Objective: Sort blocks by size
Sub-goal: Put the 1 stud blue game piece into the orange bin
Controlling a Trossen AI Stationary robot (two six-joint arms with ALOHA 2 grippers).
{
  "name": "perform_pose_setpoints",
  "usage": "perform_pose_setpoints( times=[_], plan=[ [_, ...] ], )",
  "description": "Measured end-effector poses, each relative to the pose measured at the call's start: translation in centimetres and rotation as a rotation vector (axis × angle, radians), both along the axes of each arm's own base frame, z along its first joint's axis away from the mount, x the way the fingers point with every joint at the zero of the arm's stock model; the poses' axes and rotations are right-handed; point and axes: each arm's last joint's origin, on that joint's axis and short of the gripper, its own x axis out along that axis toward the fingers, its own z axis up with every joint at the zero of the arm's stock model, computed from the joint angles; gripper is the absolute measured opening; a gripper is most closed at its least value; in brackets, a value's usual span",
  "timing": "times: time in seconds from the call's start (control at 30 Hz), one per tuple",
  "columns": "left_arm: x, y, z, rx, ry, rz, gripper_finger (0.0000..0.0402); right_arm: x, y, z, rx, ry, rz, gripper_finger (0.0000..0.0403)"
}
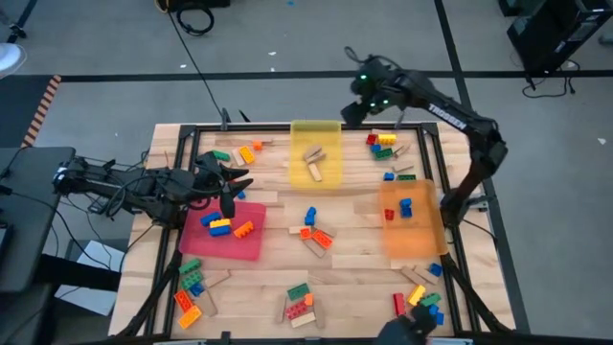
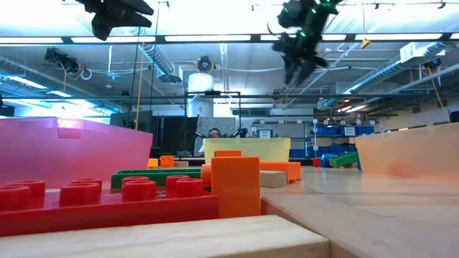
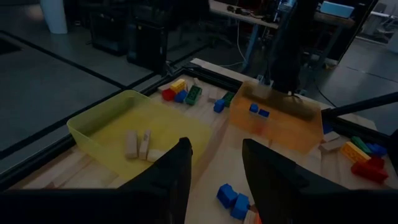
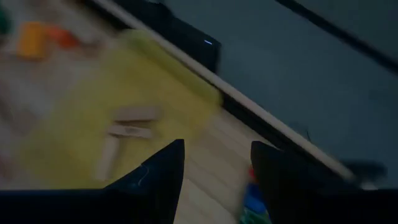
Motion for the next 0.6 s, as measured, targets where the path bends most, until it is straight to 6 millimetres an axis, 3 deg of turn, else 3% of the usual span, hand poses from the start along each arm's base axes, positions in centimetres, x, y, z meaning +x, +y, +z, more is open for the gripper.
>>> perform_pose_setpoints(
  times=[0.13, 0.27, 0.6],
  plan=[
    [0.0, 0.0, 0.0, 0.000, 0.001, 0.000, 0.0152, -3.2, -1.3, -3.4, 0.068, 0.015, -0.164, 0.0201],
    [0.0, 0.0, 0.0, 0.004, 0.002, -0.001, 0.0152, -5.1, -1.9, -7.4, 0.151, 0.026, -0.304, 0.0200],
    [-0.1, 0.1, 0.0, 0.037, 0.010, 0.040, 0.0152, -5.0, -2.8, -13.9, 0.228, 0.073, -0.381, 0.0204]
  ],
)
